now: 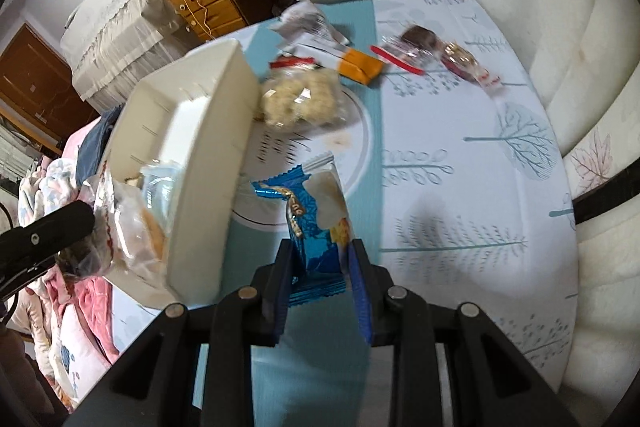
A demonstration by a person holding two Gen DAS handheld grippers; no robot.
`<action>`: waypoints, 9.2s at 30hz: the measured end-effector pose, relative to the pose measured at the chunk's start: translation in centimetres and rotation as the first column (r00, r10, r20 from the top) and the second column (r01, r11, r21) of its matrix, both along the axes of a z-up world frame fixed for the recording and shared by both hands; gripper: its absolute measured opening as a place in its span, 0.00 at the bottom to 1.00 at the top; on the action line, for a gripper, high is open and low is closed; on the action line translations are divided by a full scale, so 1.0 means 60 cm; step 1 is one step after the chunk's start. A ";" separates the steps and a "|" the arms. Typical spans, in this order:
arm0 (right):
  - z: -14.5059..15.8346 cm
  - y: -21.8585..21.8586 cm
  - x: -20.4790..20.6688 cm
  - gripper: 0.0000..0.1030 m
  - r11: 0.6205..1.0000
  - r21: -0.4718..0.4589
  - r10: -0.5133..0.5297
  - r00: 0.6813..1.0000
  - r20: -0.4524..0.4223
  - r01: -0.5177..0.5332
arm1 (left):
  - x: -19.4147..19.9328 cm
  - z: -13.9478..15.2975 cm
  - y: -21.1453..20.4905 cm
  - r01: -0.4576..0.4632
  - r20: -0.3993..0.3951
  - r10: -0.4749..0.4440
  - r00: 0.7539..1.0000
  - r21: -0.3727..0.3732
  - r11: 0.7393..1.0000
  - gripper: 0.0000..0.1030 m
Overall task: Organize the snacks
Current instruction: 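Carry both snacks into the white tray and open both tools, then withdraw both tools from the tray toward the remaining snacks, then grasp the clear puffed-snack bag with the left tool while the right grasps the red-tagged nut bag, then carry both bags into the white tray and open both tools, then withdraw both tools from the tray toward the remaining snacks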
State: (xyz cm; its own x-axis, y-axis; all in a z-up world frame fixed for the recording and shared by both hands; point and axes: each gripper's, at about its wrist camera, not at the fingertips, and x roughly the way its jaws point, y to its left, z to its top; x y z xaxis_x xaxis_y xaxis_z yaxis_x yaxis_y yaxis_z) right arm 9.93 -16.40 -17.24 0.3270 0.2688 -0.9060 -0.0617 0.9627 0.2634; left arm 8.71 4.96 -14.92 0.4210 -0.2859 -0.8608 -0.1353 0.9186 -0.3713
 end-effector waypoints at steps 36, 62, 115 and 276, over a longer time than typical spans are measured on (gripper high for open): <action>0.037 0.262 -0.015 0.32 0.988 0.123 -0.115 0.975 0.189 0.093 | 0.056 -0.020 0.236 0.144 -0.016 -0.143 0.990 0.171 0.975 0.67; 0.047 0.069 -0.077 0.58 0.971 0.026 -0.240 0.957 0.164 0.239 | 0.053 0.007 -0.004 0.431 -0.049 -0.429 0.902 0.152 0.889 0.74; -0.125 -0.181 0.307 0.70 0.944 -0.328 0.071 0.962 0.265 0.021 | 0.364 -0.221 -0.311 0.641 -0.490 -0.432 0.757 0.433 0.634 0.82; 0.054 -0.007 0.046 0.66 0.920 0.100 -0.381 0.925 -0.007 0.380 | 0.164 0.067 0.066 0.294 -0.113 -0.276 0.954 0.192 0.936 0.82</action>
